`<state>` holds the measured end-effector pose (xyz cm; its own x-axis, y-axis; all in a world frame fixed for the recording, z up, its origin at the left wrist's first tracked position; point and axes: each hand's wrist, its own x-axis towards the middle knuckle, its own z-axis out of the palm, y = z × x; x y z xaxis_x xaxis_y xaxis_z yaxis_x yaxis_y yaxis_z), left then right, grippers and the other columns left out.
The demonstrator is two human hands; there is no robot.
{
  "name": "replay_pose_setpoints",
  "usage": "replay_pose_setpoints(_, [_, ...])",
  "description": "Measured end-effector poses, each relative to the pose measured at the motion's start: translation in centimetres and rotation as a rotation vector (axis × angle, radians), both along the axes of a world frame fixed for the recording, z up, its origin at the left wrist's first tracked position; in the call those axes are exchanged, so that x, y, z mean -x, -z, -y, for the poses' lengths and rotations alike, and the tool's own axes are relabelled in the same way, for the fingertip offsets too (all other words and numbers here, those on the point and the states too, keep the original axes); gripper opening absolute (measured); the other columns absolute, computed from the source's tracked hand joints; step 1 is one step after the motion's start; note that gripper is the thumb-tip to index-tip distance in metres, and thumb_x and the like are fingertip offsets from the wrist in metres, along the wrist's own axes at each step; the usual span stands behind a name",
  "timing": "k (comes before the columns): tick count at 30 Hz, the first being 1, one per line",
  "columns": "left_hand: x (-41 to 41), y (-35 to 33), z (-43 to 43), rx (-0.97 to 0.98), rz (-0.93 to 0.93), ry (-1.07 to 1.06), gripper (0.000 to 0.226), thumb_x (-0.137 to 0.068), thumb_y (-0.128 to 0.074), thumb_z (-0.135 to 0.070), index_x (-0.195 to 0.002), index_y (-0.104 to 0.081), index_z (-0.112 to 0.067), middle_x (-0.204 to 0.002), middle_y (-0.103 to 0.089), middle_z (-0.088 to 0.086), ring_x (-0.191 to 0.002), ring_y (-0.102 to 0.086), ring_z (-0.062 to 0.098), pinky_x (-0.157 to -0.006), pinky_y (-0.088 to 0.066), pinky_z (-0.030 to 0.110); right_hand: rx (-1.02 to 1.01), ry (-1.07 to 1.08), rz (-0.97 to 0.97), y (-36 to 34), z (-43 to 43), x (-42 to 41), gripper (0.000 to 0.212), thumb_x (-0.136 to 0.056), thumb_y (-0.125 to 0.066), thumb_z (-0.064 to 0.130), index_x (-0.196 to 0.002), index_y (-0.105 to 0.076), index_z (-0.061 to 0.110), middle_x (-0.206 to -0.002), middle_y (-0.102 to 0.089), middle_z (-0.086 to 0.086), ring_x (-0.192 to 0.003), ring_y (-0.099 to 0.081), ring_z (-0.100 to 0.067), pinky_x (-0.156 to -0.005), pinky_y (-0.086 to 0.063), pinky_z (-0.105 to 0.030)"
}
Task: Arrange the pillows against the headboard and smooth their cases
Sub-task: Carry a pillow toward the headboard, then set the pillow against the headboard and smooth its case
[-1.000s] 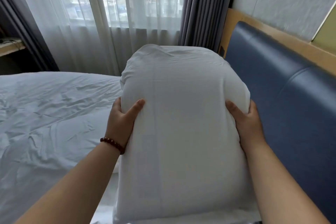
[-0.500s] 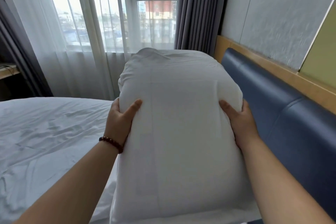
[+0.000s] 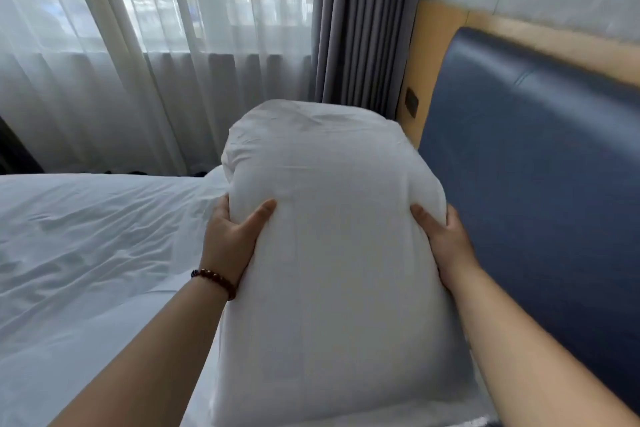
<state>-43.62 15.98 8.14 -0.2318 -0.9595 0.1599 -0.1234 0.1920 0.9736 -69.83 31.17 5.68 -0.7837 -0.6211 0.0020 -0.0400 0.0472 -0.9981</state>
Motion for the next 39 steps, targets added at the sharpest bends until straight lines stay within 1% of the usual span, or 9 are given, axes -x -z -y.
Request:
replay_pose_setpoints(7, [3.5, 5.8, 5.4, 0.009, 0.298, 0.012, 0.053, -0.074, -0.081, -0.043, -0.117, -0.058, -0.021, -0.107, -0.067, -0.009, -0.094, -0.064, 0.008, -0.075, -0.046, 0.019, -0.366, -0.218, 0.172, 10.2, 7.4, 0.0, 0.083, -0.087, -0.052, 0.068, -0.152, -0.032, 0.020, -0.146, -0.045, 0.003, -0.135, -0.042, -0.017, -0.116, -0.030, -0.034])
replay_pose_setpoints(11, [5.6, 9.8, 4.1, -0.014, 0.493, 0.160, 0.074, -0.073, -0.080, -0.048, -0.134, -0.047, -0.020, -0.130, -0.060, 0.001, -0.118, -0.057, 0.019, -0.096, -0.041, 0.026, -0.459, -0.473, 0.034, 10.6, 8.5, -3.6, 0.067, -0.098, -0.039, 0.054, -0.153, -0.031, 0.017, -0.159, -0.028, 0.000, -0.147, -0.020, -0.013, -0.119, -0.012, -0.026])
replay_pose_setpoints(14, [5.6, 9.6, 3.5, -0.109, 0.334, 0.239, 0.082, -0.074, -0.070, -0.065, -0.143, -0.045, -0.026, -0.138, -0.056, -0.009, -0.127, -0.052, 0.008, -0.111, -0.038, 0.035, -0.320, -0.412, 0.057, 7.8, 7.3, -4.3, 0.067, -0.091, -0.043, 0.061, -0.146, -0.043, 0.023, -0.151, -0.042, 0.009, -0.141, -0.033, -0.006, -0.115, -0.020, -0.021])
replay_pose_setpoints(17, [6.8, 7.4, 1.8, -0.351, -0.038, 0.325, 0.040, -0.096, -0.056, -0.035, -0.134, -0.057, -0.023, -0.131, -0.062, -0.010, -0.123, -0.056, 0.004, -0.109, -0.040, 0.031, -0.264, -0.410, -0.005, 4.9, 4.6, -4.9, 0.086, -0.074, -0.051, 0.082, -0.146, -0.042, 0.036, -0.150, -0.040, 0.017, -0.139, -0.034, -0.001, -0.119, -0.024, -0.031])
replay_pose_setpoints(24, [13.5, 7.0, -3.6, -0.516, -0.159, 0.574, 0.045, -0.095, -0.056, -0.042, -0.129, -0.062, -0.013, -0.132, -0.063, 0.001, -0.126, -0.055, 0.014, -0.114, -0.036, 0.040, -0.652, -0.265, -0.383, -0.6, -0.9, -3.6, 0.102, -0.073, -0.058, 0.076, -0.155, -0.009, 0.039, -0.164, -0.005, 0.010, -0.150, -0.009, -0.013, -0.120, -0.018, -0.039])
replay_pose_setpoints(27, [15.3, 7.1, -5.7, -0.367, -0.032, 0.716, 0.035, -0.102, -0.047, -0.035, -0.134, -0.058, -0.028, -0.140, -0.052, -0.020, -0.130, -0.043, -0.008, -0.115, -0.031, 0.023, -0.878, -0.229, -0.503, -1.4, -4.0, -2.9, 0.106, -0.072, -0.058, 0.078, -0.154, 0.000, 0.041, -0.164, 0.000, 0.007, -0.149, -0.012, -0.022, -0.115, -0.029, -0.043])
replay_pose_setpoints(31, [15.8, 8.3, -7.0, -0.127, 0.040, 0.609, 0.034, -0.103, -0.044, -0.035, -0.129, -0.062, -0.024, -0.132, -0.060, -0.017, -0.124, -0.050, -0.006, -0.112, -0.039, 0.035, -0.932, -0.119, -0.549, -0.5, -7.8, -1.6, 0.097, -0.076, -0.048, 0.080, -0.153, -0.001, 0.044, -0.163, -0.009, 0.007, -0.144, -0.028, -0.025, -0.103, -0.040, -0.043])
replay_pose_setpoints(35, [17.1, 6.0, -7.8, 0.593, 0.145, 0.717, 0.045, -0.102, -0.031, -0.042, -0.143, -0.044, -0.026, -0.146, -0.048, -0.006, -0.138, -0.039, 0.008, -0.116, -0.032, 0.031, -0.821, -0.028, -0.584, 0.1, -8.8, -0.3, 0.094, -0.073, -0.032, 0.084, -0.153, -0.022, 0.036, -0.157, -0.031, 0.008, -0.137, -0.041, -0.020, -0.100, -0.046, -0.038])
replay_pose_setpoints(39, [21.1, 3.4, -7.5, 0.880, 0.390, 1.112, 0.058, -0.102, -0.014, -0.050, -0.142, -0.048, -0.026, -0.148, -0.048, -0.006, -0.145, -0.028, 0.012, -0.121, -0.019, 0.036, -0.667, 0.154, -0.692, 1.1, -10.2, -1.3, 0.074, -0.082, -0.045, 0.074, -0.137, -0.051, 0.026, -0.135, -0.057, 0.005, -0.115, -0.058, -0.015, -0.085, -0.051, -0.027])
